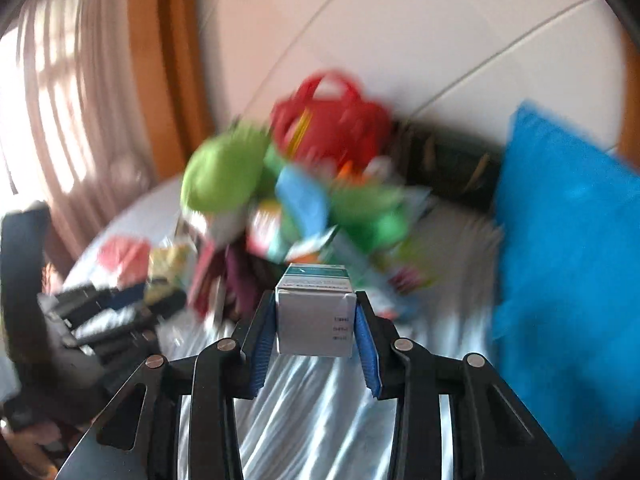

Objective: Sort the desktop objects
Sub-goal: 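Carry the pouch and white box into the crate and open both grippers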

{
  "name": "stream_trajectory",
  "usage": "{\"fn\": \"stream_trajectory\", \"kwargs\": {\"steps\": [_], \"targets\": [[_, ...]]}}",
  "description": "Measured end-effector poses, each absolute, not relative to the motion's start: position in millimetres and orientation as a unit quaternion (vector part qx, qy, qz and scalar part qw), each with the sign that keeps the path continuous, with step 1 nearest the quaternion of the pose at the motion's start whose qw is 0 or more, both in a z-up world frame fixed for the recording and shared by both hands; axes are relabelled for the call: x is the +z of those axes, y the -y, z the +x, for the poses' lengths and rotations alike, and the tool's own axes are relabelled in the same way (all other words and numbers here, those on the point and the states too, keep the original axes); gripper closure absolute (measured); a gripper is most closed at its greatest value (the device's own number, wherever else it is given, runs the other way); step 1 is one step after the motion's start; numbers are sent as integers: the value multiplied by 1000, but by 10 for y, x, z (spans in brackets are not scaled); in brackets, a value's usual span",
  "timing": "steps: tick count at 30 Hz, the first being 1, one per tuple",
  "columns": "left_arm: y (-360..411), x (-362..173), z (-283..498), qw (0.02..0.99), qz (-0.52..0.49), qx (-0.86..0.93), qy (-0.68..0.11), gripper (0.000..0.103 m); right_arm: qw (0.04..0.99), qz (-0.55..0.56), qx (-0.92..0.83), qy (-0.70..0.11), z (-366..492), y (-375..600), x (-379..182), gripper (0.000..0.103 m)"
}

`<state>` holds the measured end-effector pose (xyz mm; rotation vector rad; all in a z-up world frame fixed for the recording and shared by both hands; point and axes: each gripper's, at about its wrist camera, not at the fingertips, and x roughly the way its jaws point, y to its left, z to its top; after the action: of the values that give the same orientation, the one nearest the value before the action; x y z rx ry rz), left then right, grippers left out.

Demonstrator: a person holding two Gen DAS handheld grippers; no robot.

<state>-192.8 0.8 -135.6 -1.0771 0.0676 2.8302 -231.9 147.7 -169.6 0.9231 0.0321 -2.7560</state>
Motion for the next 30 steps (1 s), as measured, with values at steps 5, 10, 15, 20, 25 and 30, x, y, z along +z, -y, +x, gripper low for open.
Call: {"fn": "stream_trajectory", "kwargs": {"steps": [5, 10, 15, 20, 25, 30], "targets": [[-489, -902, -1847, 129, -307, 942, -39, 75, 59, 236, -970, 11, -1930, -1841, -1084, 66], [-1067, -439, -1716, 202, -259, 943, -52, 75, -13, 182, -983, 28, -1500, -2301, -636, 66], [-1703, -69, -1514, 261, -231, 935, -64, 75, -106, 158, -981, 30, -1208, -2906, -377, 66], [-2381, 200, -1297, 303, -209, 926, -78, 75, -176, 173, -969, 31, -1085, -3536, -353, 66], [-3013, 306, -1227, 319, -216, 918, -92, 75, -212, 195, -957, 30, -995, -4092, -407, 66], [-3424, 260, -1246, 322, -240, 910, -103, 75, -225, 219, -949, 24, -934, -4517, -543, 66]]}}
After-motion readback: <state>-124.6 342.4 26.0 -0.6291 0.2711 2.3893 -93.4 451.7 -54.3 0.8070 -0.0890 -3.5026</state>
